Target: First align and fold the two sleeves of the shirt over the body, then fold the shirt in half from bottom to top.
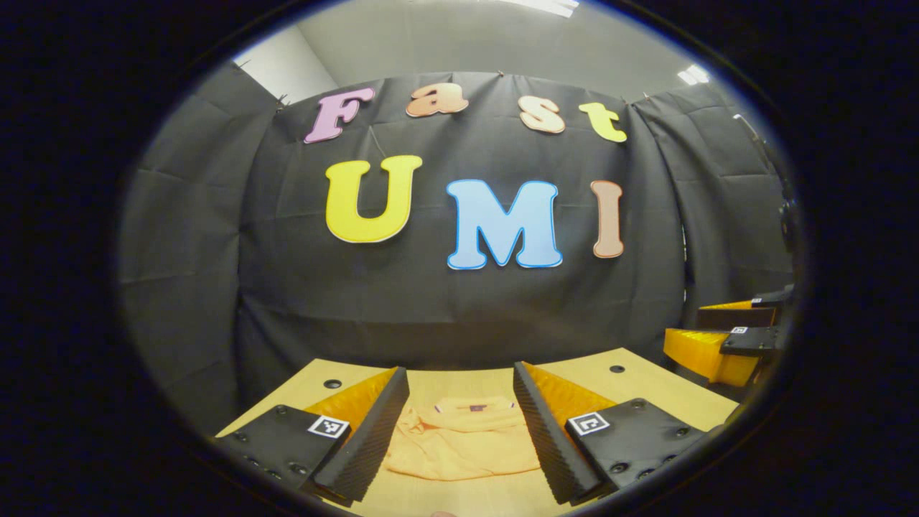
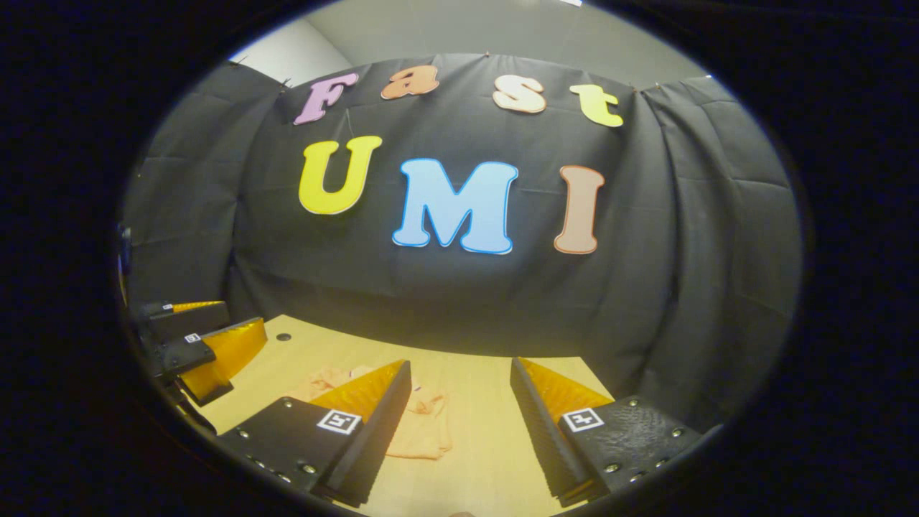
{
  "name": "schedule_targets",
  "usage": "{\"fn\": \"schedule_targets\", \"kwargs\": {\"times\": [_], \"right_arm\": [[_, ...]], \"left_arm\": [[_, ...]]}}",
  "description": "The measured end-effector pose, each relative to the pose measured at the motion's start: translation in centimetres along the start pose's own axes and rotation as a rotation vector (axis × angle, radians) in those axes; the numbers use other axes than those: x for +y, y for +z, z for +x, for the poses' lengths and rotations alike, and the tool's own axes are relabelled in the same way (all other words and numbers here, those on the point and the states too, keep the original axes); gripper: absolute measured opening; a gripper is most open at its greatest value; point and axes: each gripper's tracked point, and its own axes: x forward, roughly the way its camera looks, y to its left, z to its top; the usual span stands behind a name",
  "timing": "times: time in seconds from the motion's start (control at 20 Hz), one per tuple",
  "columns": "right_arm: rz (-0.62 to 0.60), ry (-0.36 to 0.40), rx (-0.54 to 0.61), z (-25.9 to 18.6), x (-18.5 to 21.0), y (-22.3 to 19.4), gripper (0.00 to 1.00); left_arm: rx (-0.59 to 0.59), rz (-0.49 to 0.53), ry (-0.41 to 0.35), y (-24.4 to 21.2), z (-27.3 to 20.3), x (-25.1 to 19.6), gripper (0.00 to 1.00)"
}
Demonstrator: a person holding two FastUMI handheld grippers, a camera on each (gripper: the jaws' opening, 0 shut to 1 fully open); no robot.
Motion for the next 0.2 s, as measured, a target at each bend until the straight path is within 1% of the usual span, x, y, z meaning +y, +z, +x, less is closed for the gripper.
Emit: {"fn": "schedule_targets", "kwargs": {"times": [0.2], "right_arm": [[0.017,-0.034,-0.002,-0.82,-0.30,-0.35,0.85]], "left_arm": [[0.008,0.005,-0.020,-0.22,-0.22,-0.07,0.94]]}}
